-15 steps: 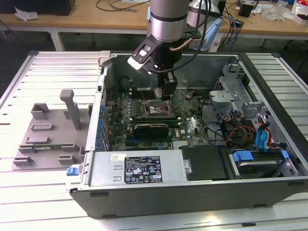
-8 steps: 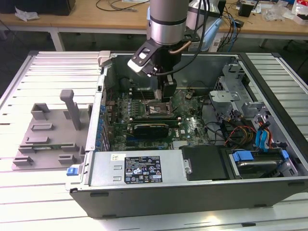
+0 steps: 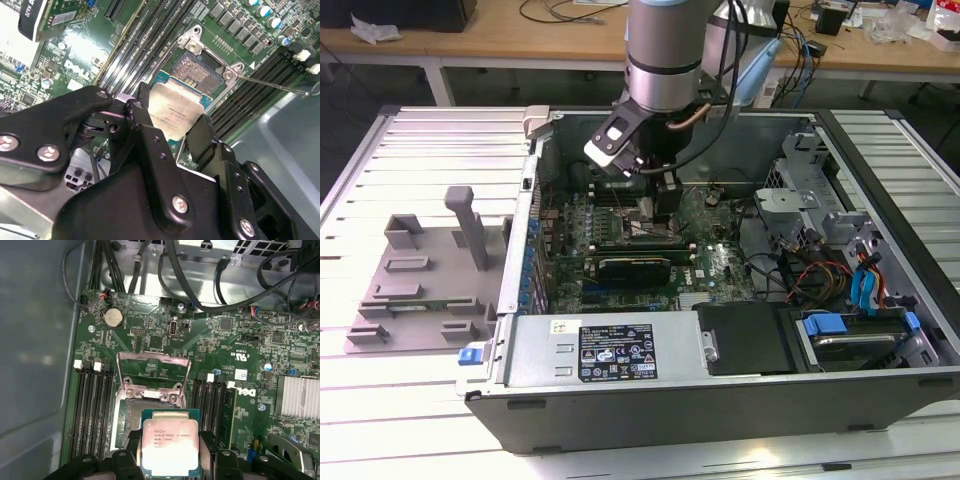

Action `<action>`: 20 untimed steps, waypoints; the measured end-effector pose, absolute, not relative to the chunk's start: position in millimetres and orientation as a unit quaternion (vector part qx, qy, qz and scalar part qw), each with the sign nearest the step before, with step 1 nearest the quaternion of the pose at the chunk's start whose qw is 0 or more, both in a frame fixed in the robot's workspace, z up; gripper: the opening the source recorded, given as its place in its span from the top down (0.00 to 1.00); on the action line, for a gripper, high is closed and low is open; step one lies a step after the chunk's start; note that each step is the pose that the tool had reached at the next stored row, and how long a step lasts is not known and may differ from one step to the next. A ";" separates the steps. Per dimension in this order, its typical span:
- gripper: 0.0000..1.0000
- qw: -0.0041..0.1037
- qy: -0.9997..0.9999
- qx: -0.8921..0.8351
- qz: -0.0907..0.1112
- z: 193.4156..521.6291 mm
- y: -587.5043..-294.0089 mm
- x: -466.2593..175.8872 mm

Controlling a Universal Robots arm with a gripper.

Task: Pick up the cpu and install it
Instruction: 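Place the cpu into insertion slot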

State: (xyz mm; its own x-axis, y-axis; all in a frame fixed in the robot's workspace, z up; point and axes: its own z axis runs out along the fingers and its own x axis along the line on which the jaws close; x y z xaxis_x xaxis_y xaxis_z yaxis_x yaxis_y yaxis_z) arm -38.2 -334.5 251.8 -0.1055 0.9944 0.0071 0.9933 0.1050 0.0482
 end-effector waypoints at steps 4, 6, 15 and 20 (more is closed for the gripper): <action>0.45 0.014 0.724 0.689 0.020 248.6 -334.2 -38.5; 0.45 0.016 0.724 0.690 0.021 246.8 -333.6 -38.7; 0.45 0.021 0.724 0.689 0.023 236.3 -319.8 -45.9; 0.45 0.021 0.724 0.689 0.023 228.1 -318.9 -46.0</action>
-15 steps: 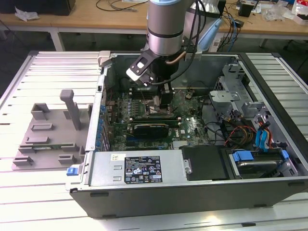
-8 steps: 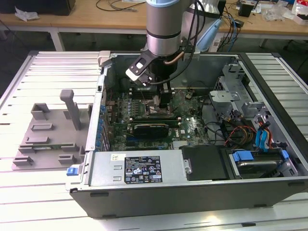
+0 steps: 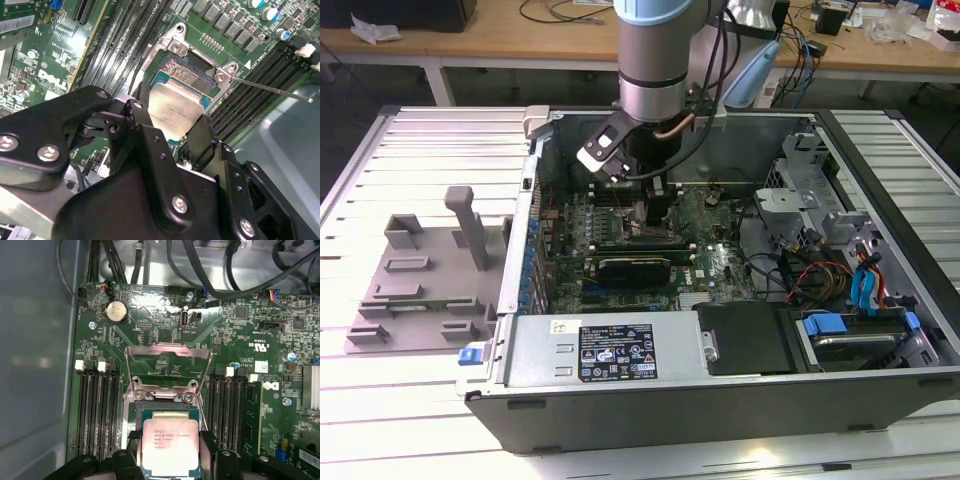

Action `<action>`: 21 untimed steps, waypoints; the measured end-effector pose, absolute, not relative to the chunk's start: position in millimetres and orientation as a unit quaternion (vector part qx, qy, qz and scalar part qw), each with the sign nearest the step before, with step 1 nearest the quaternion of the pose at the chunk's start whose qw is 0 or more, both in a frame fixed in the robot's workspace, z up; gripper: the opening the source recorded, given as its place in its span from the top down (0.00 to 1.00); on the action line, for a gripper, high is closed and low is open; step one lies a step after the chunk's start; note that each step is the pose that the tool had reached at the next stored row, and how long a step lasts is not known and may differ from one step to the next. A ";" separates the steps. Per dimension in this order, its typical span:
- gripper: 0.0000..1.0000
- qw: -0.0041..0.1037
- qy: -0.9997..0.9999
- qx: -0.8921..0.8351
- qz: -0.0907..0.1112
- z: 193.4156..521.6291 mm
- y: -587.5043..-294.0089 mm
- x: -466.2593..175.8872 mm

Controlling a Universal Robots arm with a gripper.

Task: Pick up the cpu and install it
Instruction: 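Place the cpu into insertion slot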

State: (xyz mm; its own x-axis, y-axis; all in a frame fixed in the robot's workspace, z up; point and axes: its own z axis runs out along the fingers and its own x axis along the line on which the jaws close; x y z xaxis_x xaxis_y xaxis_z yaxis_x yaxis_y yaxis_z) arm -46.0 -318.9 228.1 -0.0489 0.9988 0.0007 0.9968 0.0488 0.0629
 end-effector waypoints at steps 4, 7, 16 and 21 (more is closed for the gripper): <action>0.45 0.022 0.724 0.689 0.023 222.2 -318.9 -46.7; 0.45 0.021 0.724 0.689 0.023 222.0 -318.8 -46.7; 0.45 0.021 0.724 0.689 0.023 211.4 -316.3 -47.7; 0.45 0.022 0.723 0.691 0.023 208.5 -316.0 -49.4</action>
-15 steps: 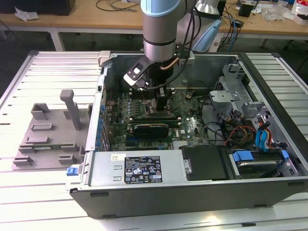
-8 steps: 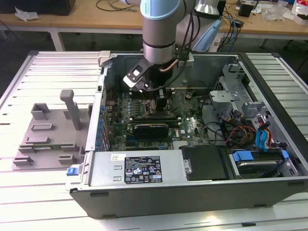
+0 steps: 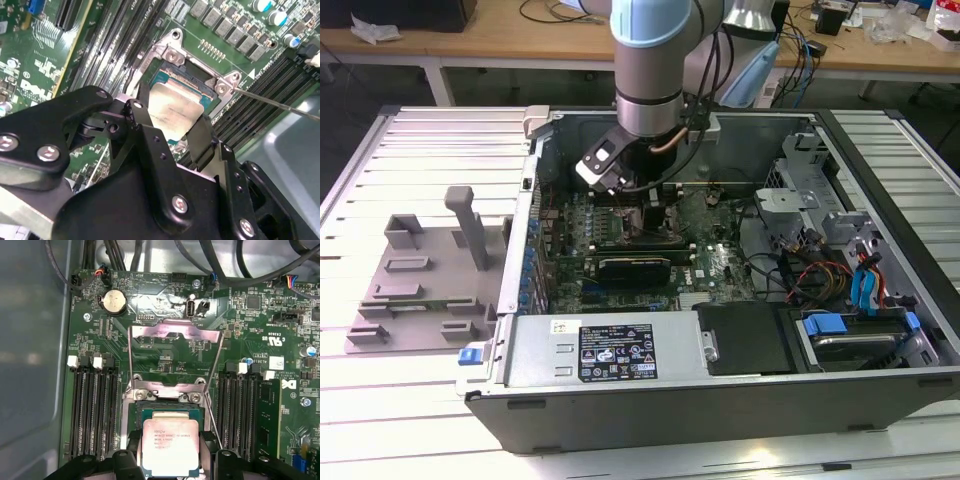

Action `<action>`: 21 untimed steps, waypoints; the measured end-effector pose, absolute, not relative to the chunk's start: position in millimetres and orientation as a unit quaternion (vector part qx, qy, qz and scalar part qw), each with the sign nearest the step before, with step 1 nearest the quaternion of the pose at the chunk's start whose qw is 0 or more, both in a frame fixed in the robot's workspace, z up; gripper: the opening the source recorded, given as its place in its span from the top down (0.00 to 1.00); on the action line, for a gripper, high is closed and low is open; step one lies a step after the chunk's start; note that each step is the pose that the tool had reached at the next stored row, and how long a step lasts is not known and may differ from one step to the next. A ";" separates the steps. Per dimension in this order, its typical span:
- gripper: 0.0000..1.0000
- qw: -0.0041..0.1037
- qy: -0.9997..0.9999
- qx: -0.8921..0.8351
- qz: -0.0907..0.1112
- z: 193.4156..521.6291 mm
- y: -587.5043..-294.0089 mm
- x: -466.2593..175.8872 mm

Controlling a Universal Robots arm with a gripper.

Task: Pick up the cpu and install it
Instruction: 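Place the cpu into insertion slot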

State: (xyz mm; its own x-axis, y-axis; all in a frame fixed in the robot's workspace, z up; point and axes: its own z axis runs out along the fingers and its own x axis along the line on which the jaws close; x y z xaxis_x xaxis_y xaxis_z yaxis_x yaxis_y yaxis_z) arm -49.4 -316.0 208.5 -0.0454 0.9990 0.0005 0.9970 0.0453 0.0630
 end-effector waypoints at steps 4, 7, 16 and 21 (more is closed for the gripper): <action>0.45 0.021 0.720 0.693 0.023 205.6 -315.3 -50.5; 0.45 0.022 0.715 0.699 0.023 204.4 -314.5 -50.5; 0.45 0.022 0.711 0.702 0.023 202.4 -313.4 -49.5; 0.45 0.022 0.711 0.702 0.023 202.0 -312.3 -49.5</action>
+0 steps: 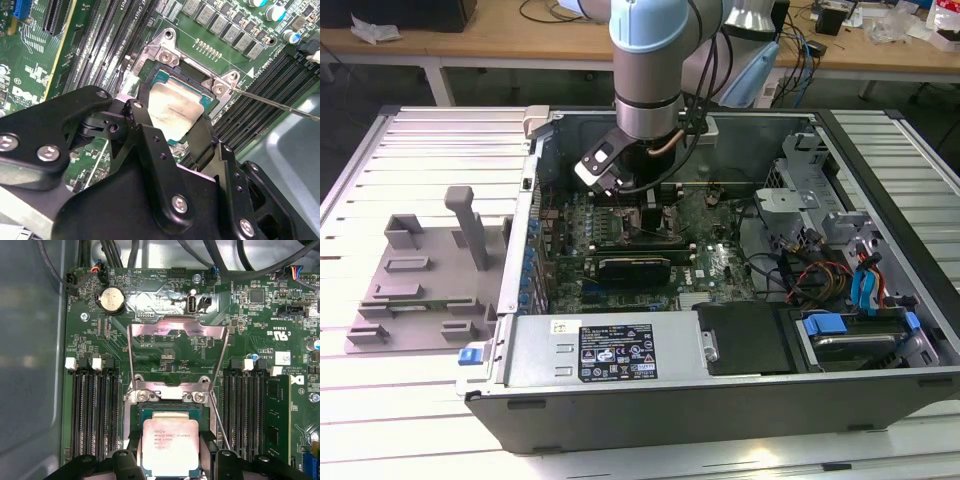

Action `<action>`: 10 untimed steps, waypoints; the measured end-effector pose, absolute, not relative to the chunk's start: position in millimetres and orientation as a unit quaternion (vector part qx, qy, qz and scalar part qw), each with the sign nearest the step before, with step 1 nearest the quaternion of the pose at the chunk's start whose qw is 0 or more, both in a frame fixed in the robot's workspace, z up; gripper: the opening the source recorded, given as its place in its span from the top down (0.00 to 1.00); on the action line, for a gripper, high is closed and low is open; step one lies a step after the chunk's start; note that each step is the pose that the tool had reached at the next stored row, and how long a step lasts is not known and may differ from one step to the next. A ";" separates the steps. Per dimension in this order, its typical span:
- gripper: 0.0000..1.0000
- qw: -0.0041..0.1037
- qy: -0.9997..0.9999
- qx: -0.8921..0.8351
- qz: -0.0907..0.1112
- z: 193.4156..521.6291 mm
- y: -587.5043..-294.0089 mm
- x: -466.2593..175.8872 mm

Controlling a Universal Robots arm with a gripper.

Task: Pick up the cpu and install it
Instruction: 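Place the cpu into insertion slot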

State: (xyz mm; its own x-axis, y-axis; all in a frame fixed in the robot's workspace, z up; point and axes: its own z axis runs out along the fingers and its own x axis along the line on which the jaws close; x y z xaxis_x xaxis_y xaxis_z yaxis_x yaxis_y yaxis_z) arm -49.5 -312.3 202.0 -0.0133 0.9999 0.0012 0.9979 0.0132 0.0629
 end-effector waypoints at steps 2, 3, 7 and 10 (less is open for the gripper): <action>0.45 0.022 0.713 0.701 0.023 201.4 -312.3 -49.5; 0.45 0.022 0.713 0.700 0.023 201.1 -312.3 -49.5; 0.45 0.022 0.713 0.700 0.023 199.3 -312.3 -49.6; 0.45 0.022 0.713 0.700 0.023 198.8 -312.3 -49.4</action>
